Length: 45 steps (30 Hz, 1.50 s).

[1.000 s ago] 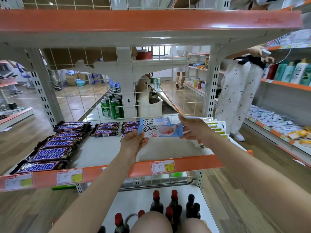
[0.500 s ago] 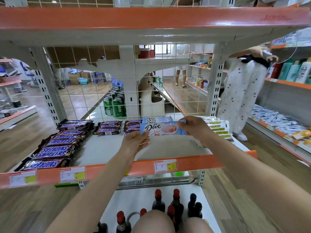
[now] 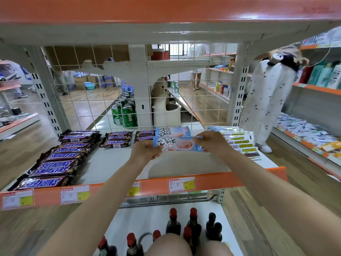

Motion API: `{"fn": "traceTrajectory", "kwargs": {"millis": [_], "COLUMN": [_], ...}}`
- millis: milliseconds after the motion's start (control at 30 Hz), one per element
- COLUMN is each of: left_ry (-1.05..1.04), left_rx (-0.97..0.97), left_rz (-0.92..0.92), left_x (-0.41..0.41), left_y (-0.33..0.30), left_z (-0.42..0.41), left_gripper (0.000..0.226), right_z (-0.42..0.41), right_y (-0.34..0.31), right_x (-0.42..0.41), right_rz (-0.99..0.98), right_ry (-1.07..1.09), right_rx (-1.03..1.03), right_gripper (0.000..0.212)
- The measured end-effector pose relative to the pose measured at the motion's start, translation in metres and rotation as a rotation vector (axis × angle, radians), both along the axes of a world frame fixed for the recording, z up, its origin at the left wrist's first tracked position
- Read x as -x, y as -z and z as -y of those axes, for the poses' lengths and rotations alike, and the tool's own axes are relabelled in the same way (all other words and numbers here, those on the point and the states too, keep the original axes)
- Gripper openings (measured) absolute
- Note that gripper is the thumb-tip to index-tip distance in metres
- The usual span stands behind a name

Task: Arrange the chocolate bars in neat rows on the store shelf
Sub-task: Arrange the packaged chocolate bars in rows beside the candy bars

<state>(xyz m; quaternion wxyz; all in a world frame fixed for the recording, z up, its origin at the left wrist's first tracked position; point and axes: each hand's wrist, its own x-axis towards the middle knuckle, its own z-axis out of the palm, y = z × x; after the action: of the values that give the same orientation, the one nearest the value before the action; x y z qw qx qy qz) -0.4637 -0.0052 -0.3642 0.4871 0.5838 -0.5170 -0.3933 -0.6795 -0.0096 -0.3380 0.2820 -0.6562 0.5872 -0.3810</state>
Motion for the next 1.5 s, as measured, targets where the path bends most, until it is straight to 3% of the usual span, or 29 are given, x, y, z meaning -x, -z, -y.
{"fn": "traceTrajectory", "kwargs": {"millis": [267,433,733,1200,1500], "left_ry": [-0.073,-0.099,-0.067,-0.146,-0.164], "left_rx": [-0.073,-0.081,-0.031,-0.099,0.020], "left_rz": [0.311,0.482,0.691,1.020,1.209], "left_x": [0.001,0.000,0.000,0.001,0.004], "left_y": [-0.001,-0.007,-0.005,0.016,0.014], "left_z": [0.046,0.077,0.113,0.138,0.121], "left_gripper": [0.022,0.023,0.014,0.029,0.050], "right_z": [0.052,0.089,0.131,0.145,0.130], "right_y": [0.014,0.017,0.029,0.047,0.042], "right_x": [-0.012,-0.024,-0.033,-0.036,-0.035], "right_rz": [0.073,-0.008,-0.073,-0.417,-0.628], "right_ry": [0.099,0.175,0.212,0.212,0.174], "right_rx": [-0.089,-0.065,-0.075,0.056,0.112], "right_gripper": [0.009,0.009,0.029,0.033,0.050]}}
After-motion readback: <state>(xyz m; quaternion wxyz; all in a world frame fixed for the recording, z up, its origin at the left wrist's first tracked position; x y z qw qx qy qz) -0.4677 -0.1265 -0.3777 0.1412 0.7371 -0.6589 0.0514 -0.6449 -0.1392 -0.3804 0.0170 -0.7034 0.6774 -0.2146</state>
